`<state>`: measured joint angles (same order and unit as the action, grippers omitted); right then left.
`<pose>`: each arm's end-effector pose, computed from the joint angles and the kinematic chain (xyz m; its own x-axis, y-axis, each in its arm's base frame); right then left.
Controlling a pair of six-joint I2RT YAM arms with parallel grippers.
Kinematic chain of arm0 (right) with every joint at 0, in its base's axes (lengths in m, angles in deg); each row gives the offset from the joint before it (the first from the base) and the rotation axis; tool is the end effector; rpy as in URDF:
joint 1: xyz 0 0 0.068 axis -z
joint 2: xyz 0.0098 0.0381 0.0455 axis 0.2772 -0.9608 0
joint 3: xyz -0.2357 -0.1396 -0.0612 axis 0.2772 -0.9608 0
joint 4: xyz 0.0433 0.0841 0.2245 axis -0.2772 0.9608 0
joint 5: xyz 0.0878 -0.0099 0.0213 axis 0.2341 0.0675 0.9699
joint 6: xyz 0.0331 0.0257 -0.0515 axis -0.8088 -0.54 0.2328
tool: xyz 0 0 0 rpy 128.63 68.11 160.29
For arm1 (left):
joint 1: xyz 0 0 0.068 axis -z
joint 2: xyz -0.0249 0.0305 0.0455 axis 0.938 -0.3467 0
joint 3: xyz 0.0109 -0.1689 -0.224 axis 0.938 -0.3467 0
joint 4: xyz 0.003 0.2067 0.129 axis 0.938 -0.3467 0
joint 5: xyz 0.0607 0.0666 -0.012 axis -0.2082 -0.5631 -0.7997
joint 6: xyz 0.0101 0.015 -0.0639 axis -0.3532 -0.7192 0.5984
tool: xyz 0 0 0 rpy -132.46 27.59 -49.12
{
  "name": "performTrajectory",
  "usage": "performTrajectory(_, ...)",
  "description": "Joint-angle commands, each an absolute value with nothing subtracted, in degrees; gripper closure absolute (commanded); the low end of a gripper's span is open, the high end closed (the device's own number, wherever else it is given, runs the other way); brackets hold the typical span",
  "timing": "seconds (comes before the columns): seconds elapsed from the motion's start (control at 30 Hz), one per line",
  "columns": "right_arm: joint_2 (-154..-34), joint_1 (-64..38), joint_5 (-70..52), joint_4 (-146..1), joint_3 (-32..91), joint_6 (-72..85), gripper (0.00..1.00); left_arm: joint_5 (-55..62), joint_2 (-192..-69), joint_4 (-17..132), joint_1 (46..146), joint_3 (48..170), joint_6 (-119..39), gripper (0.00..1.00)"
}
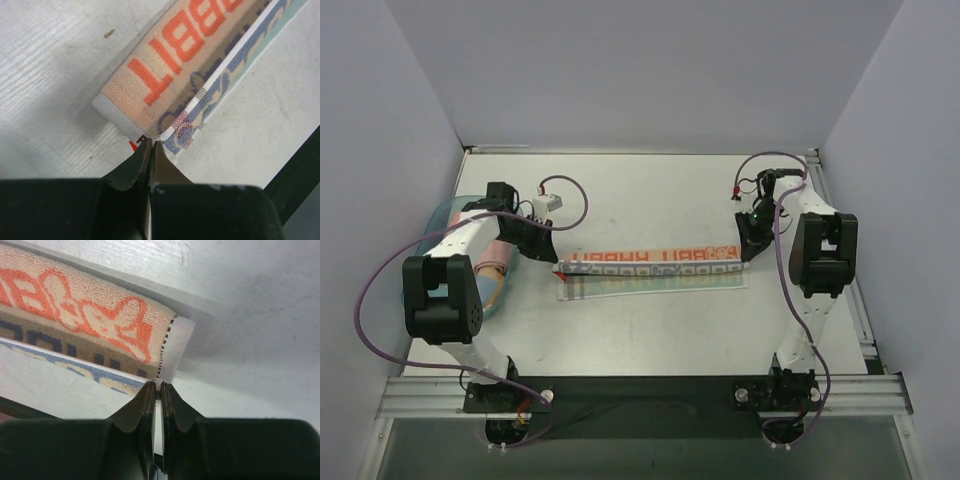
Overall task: Roll the towels
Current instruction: Fold the towel
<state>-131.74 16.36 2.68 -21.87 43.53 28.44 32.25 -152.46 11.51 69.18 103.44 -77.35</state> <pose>0.3979 0.0160 0.1725 -0.9377 -0.2430 -0.2482 -0.3094 0.9091 0.2789 0.3102 -0.0285 0.2093 -0.7964 0.3451 -0.4967 0.5632 0.7224 -0.4011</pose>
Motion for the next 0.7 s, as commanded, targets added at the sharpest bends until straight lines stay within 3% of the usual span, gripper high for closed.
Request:
performTrajectory(0.0, -129.19, 16.44, 1.76, -18.24, 45.24, 29.28, 1.00, 35.91, -149.60, 7.45, 69.01, 105.68, -80.78, 1.00)
performTrajectory(0.53, -134.46, 16.44, 1.41, -18.24, 46.30, 28.84, 1.00, 33.53, -158.48, 9.02, 69.27, 97.94, -87.29, 1.00)
performTrajectory(0.67, -134.03, 16.44, 1.15, -18.16, 46.03, 29.02, 1.00, 35.73, -155.76, 7.53, 69.27, 96.89, -91.14, 0.83)
